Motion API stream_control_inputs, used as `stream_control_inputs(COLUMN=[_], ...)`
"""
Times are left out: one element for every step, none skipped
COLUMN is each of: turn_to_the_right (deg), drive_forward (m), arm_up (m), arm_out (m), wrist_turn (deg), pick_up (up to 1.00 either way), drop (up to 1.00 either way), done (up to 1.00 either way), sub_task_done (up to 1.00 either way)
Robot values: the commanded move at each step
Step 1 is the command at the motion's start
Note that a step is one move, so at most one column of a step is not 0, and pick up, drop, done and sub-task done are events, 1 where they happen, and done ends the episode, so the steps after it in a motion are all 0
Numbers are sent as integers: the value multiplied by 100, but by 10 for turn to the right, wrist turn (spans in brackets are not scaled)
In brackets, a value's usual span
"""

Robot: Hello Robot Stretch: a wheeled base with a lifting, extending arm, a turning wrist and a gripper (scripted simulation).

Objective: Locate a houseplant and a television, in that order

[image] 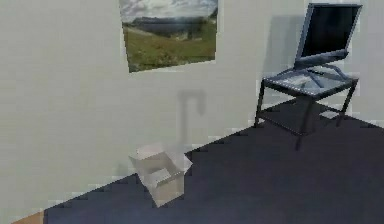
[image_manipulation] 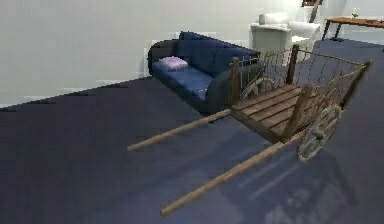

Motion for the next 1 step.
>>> stream_control_inputs(turn_to_the_right=[30], drive_forward=[0], arm_up=[0], arm_out=[0], wrist_turn=[0], pick_up=[0], drop=[0], done=[0], sub_task_done=[0])
